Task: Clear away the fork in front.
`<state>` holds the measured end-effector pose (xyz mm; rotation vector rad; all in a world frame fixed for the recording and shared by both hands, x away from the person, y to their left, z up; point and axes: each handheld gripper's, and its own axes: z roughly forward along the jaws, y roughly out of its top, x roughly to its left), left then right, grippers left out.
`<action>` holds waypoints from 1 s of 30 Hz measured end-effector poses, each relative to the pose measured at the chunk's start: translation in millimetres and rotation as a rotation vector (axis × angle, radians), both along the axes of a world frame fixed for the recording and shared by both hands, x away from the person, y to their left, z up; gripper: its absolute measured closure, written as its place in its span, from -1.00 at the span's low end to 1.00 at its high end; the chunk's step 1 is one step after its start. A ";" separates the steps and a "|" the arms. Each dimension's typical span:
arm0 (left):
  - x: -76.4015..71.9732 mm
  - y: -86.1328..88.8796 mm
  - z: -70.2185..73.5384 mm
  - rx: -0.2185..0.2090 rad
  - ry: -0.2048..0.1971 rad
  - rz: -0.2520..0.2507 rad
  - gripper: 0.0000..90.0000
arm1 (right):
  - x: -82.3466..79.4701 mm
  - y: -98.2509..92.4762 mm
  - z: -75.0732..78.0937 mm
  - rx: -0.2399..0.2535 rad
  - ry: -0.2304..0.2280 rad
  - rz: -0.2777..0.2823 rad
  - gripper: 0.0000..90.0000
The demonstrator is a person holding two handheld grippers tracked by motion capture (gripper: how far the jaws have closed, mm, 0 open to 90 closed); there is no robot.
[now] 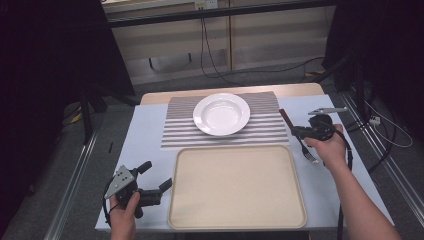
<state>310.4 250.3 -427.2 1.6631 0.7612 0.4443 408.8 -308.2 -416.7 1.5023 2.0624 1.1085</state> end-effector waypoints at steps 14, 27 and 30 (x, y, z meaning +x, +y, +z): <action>1.5 -5.2 1.3 0.004 0.003 -0.002 -0.95 | -57.2 14.5 24.1 0.193 -0.207 0.063 0.74; 9.6 -22.4 13.9 -0.004 0.021 -0.037 -0.96 | -78.6 51.6 8.9 0.334 -0.270 0.156 0.74; 11.6 -28.7 19.2 0.005 0.024 -0.048 -0.96 | -80.4 61.6 8.9 0.317 -0.290 0.177 0.74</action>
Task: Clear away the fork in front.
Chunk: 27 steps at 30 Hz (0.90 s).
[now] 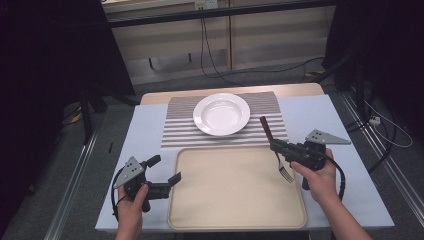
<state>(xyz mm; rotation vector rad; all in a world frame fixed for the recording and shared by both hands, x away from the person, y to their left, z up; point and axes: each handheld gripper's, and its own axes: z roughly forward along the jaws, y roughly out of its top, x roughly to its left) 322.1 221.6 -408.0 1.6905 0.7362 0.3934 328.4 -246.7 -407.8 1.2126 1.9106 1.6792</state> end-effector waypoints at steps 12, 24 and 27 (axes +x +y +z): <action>9.1 -28.0 18.1 -0.008 0.001 -0.062 -0.96 | -1.9 24.4 2.0 0.009 -0.028 0.044 0.74; 19.3 -52.8 26.5 -0.007 0.011 -0.101 -0.95 | -0.3 42.8 1.5 0.011 -0.043 0.061 0.74; 22.7 -60.4 26.6 -0.006 0.015 -0.113 -0.95 | -0.3 46.7 2.2 0.006 -0.049 0.067 0.74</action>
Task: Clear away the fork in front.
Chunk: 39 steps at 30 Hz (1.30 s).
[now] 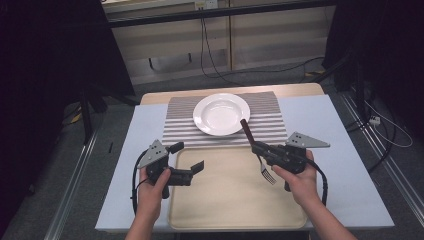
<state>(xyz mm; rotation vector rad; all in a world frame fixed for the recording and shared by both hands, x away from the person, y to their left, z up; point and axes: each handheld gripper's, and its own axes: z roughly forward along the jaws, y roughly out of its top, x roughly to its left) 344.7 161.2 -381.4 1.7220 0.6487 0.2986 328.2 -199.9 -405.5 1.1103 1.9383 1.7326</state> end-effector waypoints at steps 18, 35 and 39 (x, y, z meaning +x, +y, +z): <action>14.7 -22.7 -0.2 -0.048 0.028 -0.038 -0.95 | 2.6 24.7 -3.2 -0.029 0.000 0.047 0.74; 20.6 -55.1 -11.2 -0.101 0.141 -0.074 -0.41 | -4.0 50.2 -2.9 -0.073 -0.031 0.106 0.74; 22.9 -61.2 -13.1 -0.138 0.190 -0.099 -0.03 | -4.7 53.6 -2.3 -0.079 -0.042 0.119 0.74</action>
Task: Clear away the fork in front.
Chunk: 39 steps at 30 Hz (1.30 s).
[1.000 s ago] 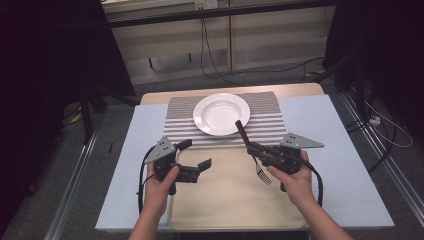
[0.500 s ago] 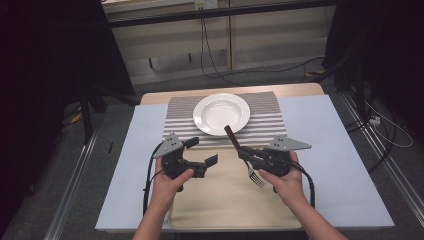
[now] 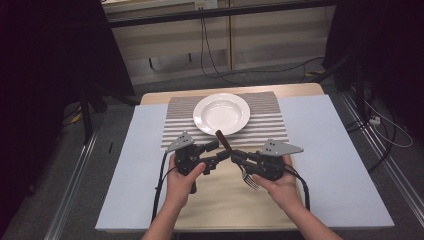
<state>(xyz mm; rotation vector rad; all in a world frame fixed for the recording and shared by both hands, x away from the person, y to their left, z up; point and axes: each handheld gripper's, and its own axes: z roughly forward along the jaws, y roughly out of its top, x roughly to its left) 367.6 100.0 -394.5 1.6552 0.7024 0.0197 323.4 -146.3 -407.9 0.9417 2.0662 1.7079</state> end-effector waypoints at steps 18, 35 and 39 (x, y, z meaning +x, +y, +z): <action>1.9 -2.3 7.5 -0.091 0.050 -0.018 0.75 | -1.8 5.9 1.2 0.005 -0.046 -0.023 0.73; 0.2 34.9 19.5 -0.050 0.071 -0.021 0.80 | -4.9 -21.3 -4.4 -0.020 -0.060 -0.074 0.11; -2.3 43.8 21.4 -0.044 0.082 -0.023 0.80 | -6.3 -30.5 -6.1 -0.029 -0.055 -0.096 -0.09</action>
